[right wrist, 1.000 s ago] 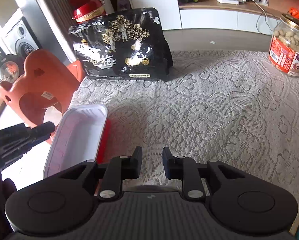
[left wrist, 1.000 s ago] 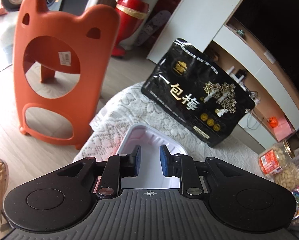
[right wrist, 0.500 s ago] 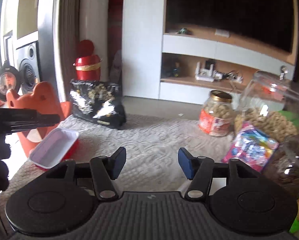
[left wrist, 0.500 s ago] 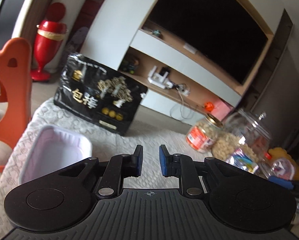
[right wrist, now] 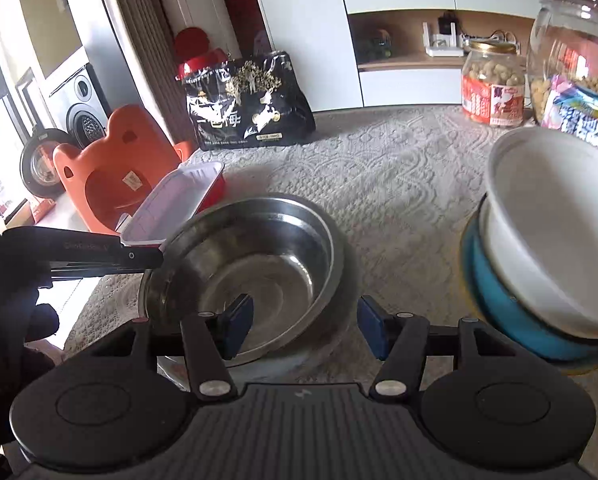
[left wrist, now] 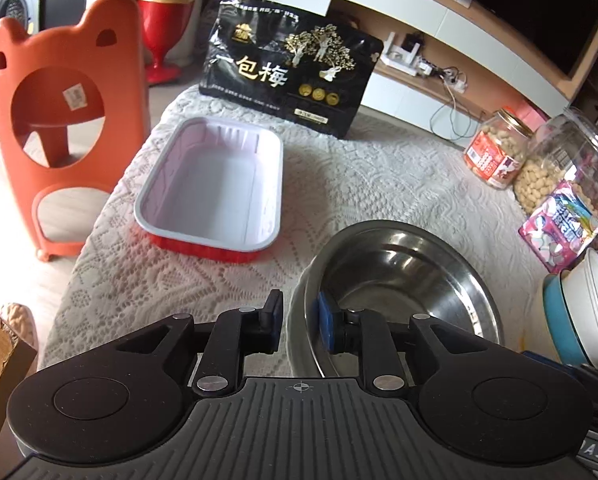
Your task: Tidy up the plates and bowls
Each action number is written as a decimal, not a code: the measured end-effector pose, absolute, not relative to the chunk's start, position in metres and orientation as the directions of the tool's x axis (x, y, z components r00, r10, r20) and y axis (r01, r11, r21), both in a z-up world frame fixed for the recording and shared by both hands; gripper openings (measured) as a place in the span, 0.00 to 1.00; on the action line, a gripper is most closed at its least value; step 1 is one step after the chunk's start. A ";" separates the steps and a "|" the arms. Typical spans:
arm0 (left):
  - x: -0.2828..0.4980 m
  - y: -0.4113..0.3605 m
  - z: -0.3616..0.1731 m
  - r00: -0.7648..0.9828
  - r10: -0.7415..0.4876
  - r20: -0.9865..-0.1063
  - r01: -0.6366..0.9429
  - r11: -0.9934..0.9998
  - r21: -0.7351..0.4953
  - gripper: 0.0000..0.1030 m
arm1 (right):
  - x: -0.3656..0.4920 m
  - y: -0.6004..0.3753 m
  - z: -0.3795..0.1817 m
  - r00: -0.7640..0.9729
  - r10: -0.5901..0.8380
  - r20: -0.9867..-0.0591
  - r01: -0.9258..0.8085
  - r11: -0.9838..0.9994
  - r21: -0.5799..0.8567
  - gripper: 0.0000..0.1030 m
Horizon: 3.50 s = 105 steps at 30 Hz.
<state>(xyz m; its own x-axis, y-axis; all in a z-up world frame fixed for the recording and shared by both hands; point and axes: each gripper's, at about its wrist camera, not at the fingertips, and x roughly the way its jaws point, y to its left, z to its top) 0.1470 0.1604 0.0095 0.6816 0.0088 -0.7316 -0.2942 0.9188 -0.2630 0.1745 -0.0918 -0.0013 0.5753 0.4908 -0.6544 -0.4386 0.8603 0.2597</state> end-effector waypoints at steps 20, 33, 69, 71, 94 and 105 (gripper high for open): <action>0.192 0.151 -0.026 0.630 -0.030 -0.776 -0.230 0.947 -0.223 0.28 | 0.204 -0.069 -0.040 0.561 0.425 -0.710 -0.405 0.889 0.212 0.55; 0.213 0.148 -0.032 0.661 -0.048 -0.749 -0.155 0.968 -0.199 0.36 | 0.204 -0.075 -0.046 0.615 0.449 -0.648 -0.390 0.888 0.244 0.59; 0.192 0.001 0.092 0.795 -0.121 -0.594 -0.041 0.967 -0.251 0.19 | 0.211 -0.243 0.097 0.829 0.406 -0.385 -0.355 0.914 0.199 0.64; 0.210 -0.014 0.090 0.781 -0.167 -0.602 0.001 0.964 -0.267 0.19 | 0.236 -0.263 0.089 0.820 0.343 -0.458 -0.293 0.939 0.180 0.64; 0.262 -0.043 0.055 0.654 -0.344 -0.674 0.284 0.937 -0.202 0.19 | 0.289 -0.265 -0.007 0.620 0.340 -0.708 -0.156 0.937 0.313 0.67; 0.251 -0.034 0.064 0.660 -0.212 -0.720 0.091 0.975 -0.203 0.19 | 0.319 -0.268 0.000 0.547 0.355 -0.758 -0.248 0.934 0.258 0.66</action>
<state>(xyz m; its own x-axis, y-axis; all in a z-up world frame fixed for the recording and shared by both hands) 0.2509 -0.0339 0.0645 0.6605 -0.2118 -0.7204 0.0908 0.9749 -0.2035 0.3190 -0.2678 -0.0002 0.5474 0.3547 -0.7580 -0.2479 0.9338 0.2580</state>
